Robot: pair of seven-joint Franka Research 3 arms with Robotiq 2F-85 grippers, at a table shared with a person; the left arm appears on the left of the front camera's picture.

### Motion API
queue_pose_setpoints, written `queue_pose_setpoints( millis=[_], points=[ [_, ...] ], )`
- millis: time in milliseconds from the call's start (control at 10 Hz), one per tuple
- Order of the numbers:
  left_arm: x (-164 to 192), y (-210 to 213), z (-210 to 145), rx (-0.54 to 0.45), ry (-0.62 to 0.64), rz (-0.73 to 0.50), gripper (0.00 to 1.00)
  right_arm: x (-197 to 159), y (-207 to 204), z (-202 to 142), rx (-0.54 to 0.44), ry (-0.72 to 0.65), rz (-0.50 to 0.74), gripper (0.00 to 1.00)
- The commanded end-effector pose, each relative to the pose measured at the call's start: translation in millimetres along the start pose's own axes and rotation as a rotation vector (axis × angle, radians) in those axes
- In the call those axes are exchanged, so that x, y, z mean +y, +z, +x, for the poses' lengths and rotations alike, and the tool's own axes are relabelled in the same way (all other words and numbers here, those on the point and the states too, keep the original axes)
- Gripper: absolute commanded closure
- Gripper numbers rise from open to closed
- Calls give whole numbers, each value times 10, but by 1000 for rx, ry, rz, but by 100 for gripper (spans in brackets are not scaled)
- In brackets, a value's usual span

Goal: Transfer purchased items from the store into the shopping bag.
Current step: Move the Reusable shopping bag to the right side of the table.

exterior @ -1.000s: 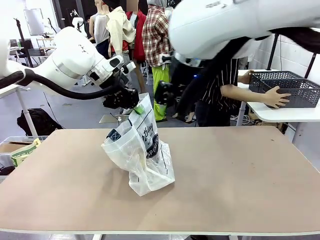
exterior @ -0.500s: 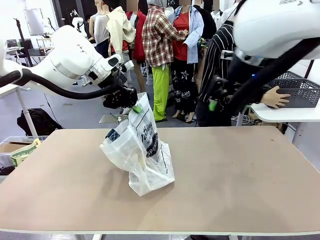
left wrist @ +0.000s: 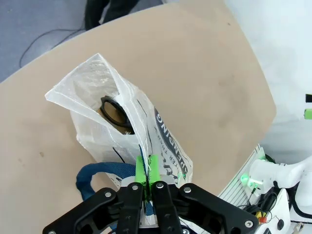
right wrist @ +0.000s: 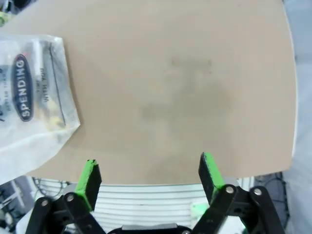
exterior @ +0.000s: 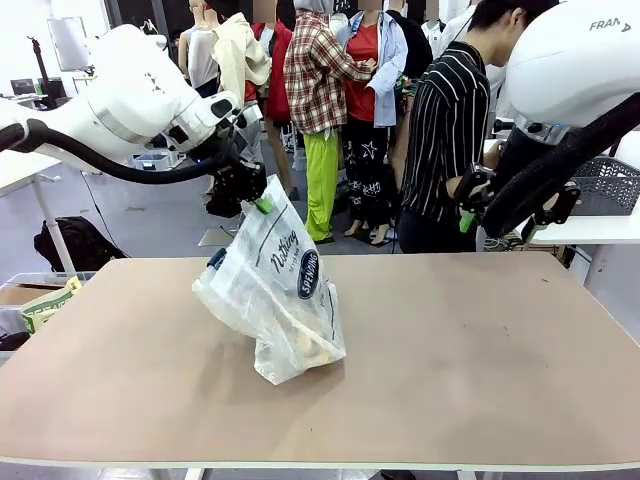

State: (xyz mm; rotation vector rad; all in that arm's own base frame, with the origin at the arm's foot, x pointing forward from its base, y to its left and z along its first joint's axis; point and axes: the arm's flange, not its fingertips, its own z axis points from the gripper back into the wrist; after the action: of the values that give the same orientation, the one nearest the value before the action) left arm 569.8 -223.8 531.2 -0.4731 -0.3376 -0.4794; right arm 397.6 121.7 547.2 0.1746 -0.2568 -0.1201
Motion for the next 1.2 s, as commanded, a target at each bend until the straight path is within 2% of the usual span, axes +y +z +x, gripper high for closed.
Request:
queue_pose_setpoints(
  millis=[0,300,500,900,1100],
  points=[
    [15,315,197,-3,31,96,100,70,53,-29,-10,30,9,0],
    [136,806,282,-12,67,201,100,70,53,-29,-10,30,9,0],
    [409,1171,234,11,129,283,100,70,53,-29,-10,30,9,0],
    [1065,1495,-174,85,296,302,100,70,53,-29,-10,30,9,0],
    [1250,1486,-372,144,299,313,100,70,53,-29,-10,30,9,0]
  ],
)
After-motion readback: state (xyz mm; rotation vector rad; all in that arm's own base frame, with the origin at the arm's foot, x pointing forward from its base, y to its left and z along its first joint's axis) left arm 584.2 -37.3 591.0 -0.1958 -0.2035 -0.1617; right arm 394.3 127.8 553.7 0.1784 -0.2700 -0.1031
